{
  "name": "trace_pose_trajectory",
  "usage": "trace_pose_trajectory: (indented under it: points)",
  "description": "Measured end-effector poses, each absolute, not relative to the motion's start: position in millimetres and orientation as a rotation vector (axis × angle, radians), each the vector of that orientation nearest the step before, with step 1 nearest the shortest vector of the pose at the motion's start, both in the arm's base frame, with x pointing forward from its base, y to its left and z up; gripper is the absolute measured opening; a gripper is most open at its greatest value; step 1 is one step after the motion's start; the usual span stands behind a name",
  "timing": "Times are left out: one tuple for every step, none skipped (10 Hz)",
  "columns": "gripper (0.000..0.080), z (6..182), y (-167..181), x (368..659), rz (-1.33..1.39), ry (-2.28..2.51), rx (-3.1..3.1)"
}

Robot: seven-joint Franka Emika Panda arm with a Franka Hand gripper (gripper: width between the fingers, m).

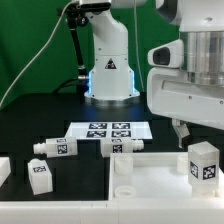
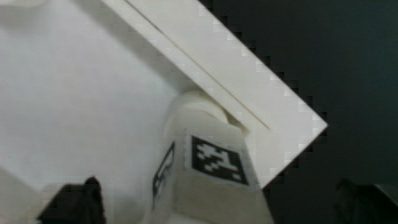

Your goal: Assemble one leg

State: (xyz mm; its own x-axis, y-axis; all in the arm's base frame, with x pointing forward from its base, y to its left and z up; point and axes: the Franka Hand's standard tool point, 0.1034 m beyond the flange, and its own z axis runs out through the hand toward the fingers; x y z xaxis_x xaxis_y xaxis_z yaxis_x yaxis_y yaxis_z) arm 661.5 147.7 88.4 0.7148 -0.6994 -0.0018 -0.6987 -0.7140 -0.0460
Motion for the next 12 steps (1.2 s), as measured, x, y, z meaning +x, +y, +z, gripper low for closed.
trace_pose_trajectory:
  points:
    - [0.0649,88.0,147,662,-0.027,1.057,-2.915]
    - [0.0649,87.9,147,662,-0.029,0.990,-2.939]
    - [0.0649,88.0,145,662,-0.042,0.785,-3.009]
    - [0.0649,88.4,147,664,-0.072,0.639,-3.058]
    - [0.0649,88.4,149,663,-0.075,0.535,-3.081]
    - [0.0649,88.9,148,663,-0.075,0.350,-3.112]
    - [0.0649,90.4,147,665,-0.075,0.186,-3.128]
    - [0.0649,91.2,145,666,-0.078,0.034,-3.136]
    - [0.0649,91.5,143,667,-0.079,-0.071,-3.137]
    - [0.0649,91.6,140,667,-0.080,-0.188,-3.135]
    - [0.0649,91.4,139,668,-0.080,-0.235,-3.133]
    - [0.0649,91.2,137,668,-0.079,-0.342,-3.126]
